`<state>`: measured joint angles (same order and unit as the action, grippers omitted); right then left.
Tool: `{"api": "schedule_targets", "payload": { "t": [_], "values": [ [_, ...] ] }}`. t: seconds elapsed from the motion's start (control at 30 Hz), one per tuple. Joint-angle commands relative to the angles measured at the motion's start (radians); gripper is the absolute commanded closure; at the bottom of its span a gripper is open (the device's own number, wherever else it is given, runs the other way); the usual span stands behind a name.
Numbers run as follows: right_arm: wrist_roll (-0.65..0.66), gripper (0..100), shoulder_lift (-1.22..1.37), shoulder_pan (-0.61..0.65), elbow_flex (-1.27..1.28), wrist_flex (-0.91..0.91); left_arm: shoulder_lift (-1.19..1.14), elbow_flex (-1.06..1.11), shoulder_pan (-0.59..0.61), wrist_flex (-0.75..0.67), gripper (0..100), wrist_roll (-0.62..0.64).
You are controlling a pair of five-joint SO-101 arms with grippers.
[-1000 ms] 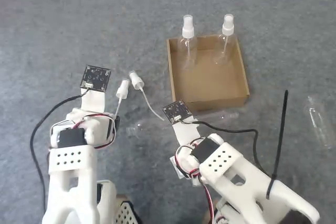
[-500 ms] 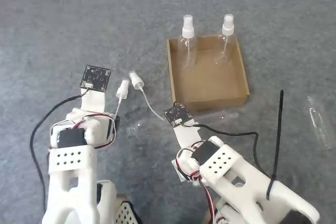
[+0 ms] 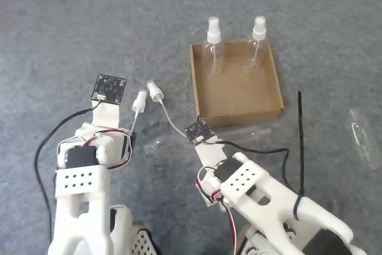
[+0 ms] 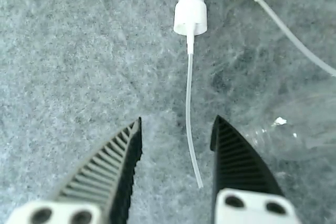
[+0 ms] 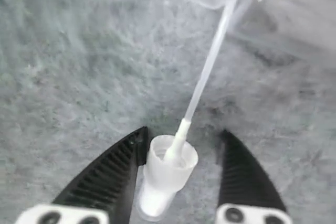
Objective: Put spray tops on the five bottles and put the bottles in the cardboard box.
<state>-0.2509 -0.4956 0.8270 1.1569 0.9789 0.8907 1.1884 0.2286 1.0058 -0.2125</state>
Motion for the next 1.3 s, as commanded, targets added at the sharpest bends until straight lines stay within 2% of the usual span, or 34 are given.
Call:
{"api": "schedule_targets", "payload": {
  "t": [0.0,0.1,0.2,0.43,0.57,0.8,0.97,1.27],
  "values": [
    [0.114,95.1,0.002,0.007,-0.037,-0.004,0.026,-0.008,0.003,-0.02,80,0.011],
    [0.137,97.2,-0.022,0.002,-0.037,-0.001,0.026,-0.008,0.003,-0.02,80,0.011],
    [0.167,97.0,-0.062,-0.054,-0.052,0.039,0.026,-0.008,0.003,-0.02,80,0.011],
    [0.454,97.2,-0.177,-0.206,-0.144,0.165,0.026,-0.008,0.003,-0.02,80,0.011],
    [0.471,97.3,-0.22,-0.206,-0.218,0.246,0.026,-0.007,0.003,-0.02,80,0.011],
    [0.473,97.1,-0.199,-0.205,-0.512,0.414,0.026,-0.007,0.003,-0.02,80,0.012],
    [0.463,97.1,-0.031,-0.205,-0.732,0.432,0.028,0.008,0.003,-0.037,80,0.012],
    [0.462,97.0,0.518,-0.125,-1.22,0.398,0.028,0.036,0.003,-0.064,80,0.012]
  ]
}}
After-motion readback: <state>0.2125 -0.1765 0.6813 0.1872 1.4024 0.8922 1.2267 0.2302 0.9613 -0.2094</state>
